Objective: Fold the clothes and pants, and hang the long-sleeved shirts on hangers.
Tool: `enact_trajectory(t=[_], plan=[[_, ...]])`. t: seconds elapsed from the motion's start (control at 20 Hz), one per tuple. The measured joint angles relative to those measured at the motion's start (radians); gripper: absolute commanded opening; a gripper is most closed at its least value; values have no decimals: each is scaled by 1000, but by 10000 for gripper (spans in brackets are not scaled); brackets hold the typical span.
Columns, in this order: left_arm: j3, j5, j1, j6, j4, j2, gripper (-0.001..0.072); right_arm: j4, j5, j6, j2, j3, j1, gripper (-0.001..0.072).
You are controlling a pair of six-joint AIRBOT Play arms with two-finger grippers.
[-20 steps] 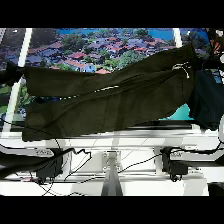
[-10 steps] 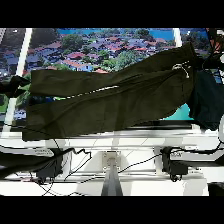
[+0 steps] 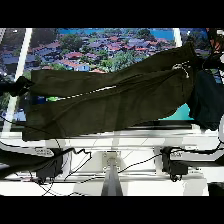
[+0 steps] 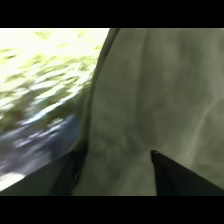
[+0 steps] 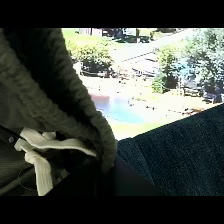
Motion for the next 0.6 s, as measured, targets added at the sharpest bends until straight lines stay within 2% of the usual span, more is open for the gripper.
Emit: enact_trajectory(t=[0.1, 0.15, 0.2, 0.45, 0.6], plan=[[0, 16, -17, 0, -10, -2, 133, 0, 0, 0, 0, 0, 0, 35], [0, 15, -26, 0, -15, -2, 60, 0, 0, 0, 0, 0, 0, 36], [0, 8, -34, 0, -20, -2, 23, 0, 0, 0, 0, 0, 0, 36], [24, -72, -45, 36, -122, 9, 22, -1, 0, 0, 0, 0, 0, 36], [81, -154, -15, 121, -315, 40, 20, -16, -1, 0, 0, 0, 0, 35]])
